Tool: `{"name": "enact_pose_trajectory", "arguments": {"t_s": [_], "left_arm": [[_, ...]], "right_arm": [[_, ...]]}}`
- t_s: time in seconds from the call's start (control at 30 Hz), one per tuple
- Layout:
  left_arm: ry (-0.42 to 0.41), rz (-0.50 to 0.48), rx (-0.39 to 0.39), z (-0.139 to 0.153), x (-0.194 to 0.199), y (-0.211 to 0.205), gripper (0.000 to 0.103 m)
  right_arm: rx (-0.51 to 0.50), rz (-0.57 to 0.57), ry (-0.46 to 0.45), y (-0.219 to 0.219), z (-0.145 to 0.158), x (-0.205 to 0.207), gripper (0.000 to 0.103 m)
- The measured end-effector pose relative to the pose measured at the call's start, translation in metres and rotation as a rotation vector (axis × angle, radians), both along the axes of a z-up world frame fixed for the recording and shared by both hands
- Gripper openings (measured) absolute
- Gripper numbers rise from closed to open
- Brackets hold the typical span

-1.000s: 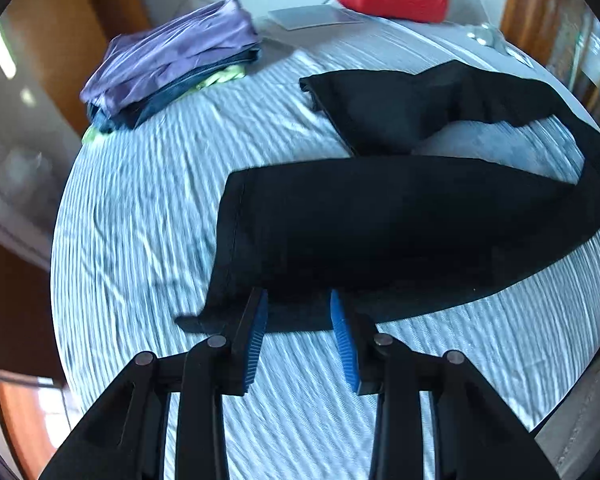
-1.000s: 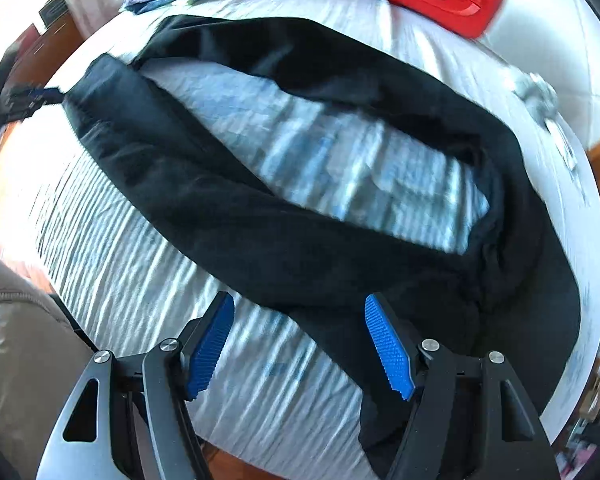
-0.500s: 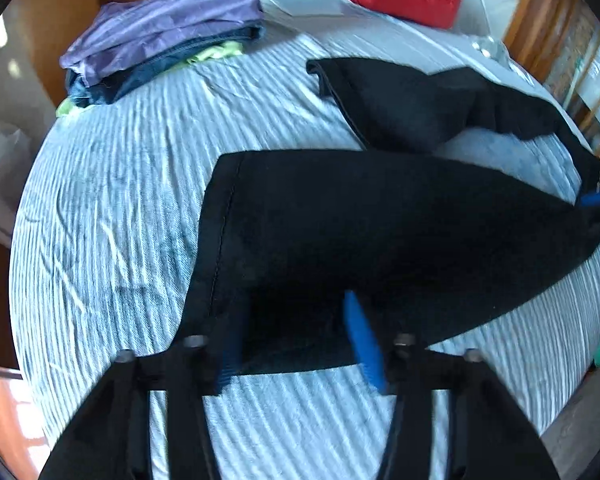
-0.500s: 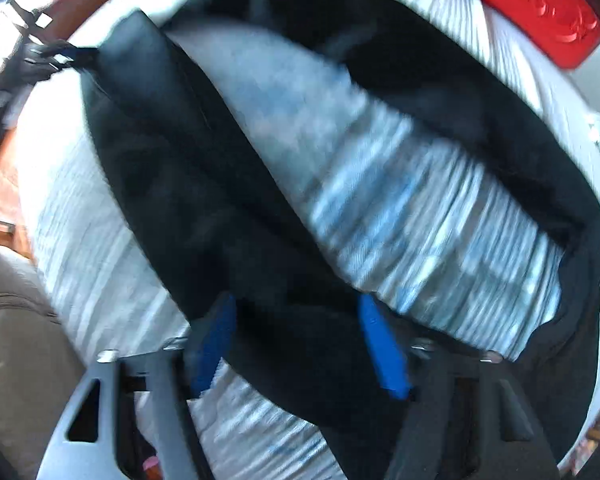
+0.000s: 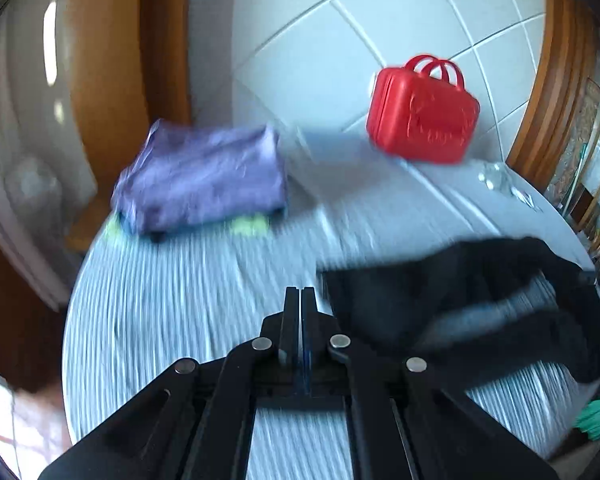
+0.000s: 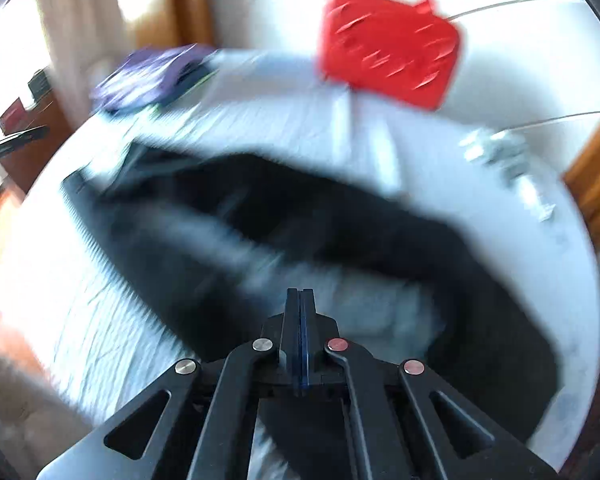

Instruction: Fold clothes

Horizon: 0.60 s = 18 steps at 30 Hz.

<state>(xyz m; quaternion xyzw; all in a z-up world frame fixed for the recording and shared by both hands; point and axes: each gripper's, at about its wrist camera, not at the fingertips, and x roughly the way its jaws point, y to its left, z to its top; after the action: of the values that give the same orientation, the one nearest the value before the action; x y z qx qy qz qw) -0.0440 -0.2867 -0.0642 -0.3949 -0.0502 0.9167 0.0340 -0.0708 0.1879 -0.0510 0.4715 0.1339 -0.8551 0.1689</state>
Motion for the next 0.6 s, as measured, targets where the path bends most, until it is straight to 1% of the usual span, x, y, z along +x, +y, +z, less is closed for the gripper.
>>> {"name": "enact_pose_trajectory", "arguments": {"t_s": [0.07,0.1,0.13,0.17,0.2,0.23,0.27,0.3,0.33,0.37,0.43,0.47,0.53,0.6], "left_arm": [[-0.010,-0.011,0.021,-0.002,-0.026,0.001,0.003],[-0.027,-0.013,0.030,-0.005,-0.030,0.000,0.004],[-0.043,-0.010,0.025,-0.009,-0.025,-0.002,0.007],[-0.059,-0.006,0.016,-0.014,-0.017,-0.004,0.011],[-0.076,-0.003,0.004,-0.019,-0.011,-0.003,0.014],[-0.098,0.000,-0.015,-0.027,-0.004,-0.005,0.024],[-0.122,0.001,-0.036,-0.036,0.004,-0.009,0.037],[-0.144,0.003,-0.054,-0.044,0.013,-0.012,0.041],[-0.166,0.005,-0.070,-0.051,0.020,-0.014,0.045],[-0.187,0.007,-0.088,-0.060,0.027,-0.017,0.046],[-0.226,0.018,-0.107,-0.077,0.039,-0.023,0.046],[-0.245,0.023,-0.114,-0.085,0.044,-0.026,0.046],[-0.256,0.038,-0.099,-0.099,0.048,-0.033,0.046],[-0.252,0.033,-0.048,-0.108,0.045,-0.037,0.046]], "right_arm": [[0.044,-0.079,0.045,0.010,0.000,-0.032,0.000],[0.034,-0.088,0.031,0.012,0.000,-0.035,0.002],[0.024,-0.097,0.016,0.014,0.000,-0.038,0.002],[0.013,-0.106,0.001,0.015,-0.001,-0.041,0.002],[-0.003,-0.094,-0.019,0.014,-0.001,-0.032,0.008],[0.010,-0.095,-0.042,0.015,-0.006,-0.020,0.013],[0.022,-0.097,-0.065,0.016,-0.010,-0.007,0.029],[0.031,-0.105,-0.083,0.020,-0.013,0.002,0.049],[0.033,-0.122,-0.108,0.024,-0.020,0.015,0.055],[0.035,-0.138,-0.132,0.029,-0.026,0.029,0.056],[0.007,-0.170,-0.168,0.036,-0.036,0.051,0.056],[0.000,-0.171,-0.175,0.042,-0.038,0.061,0.056],[-0.009,-0.172,-0.193,0.046,-0.045,0.078,0.056],[-0.003,-0.170,-0.209,0.043,-0.052,0.088,0.056]]}}
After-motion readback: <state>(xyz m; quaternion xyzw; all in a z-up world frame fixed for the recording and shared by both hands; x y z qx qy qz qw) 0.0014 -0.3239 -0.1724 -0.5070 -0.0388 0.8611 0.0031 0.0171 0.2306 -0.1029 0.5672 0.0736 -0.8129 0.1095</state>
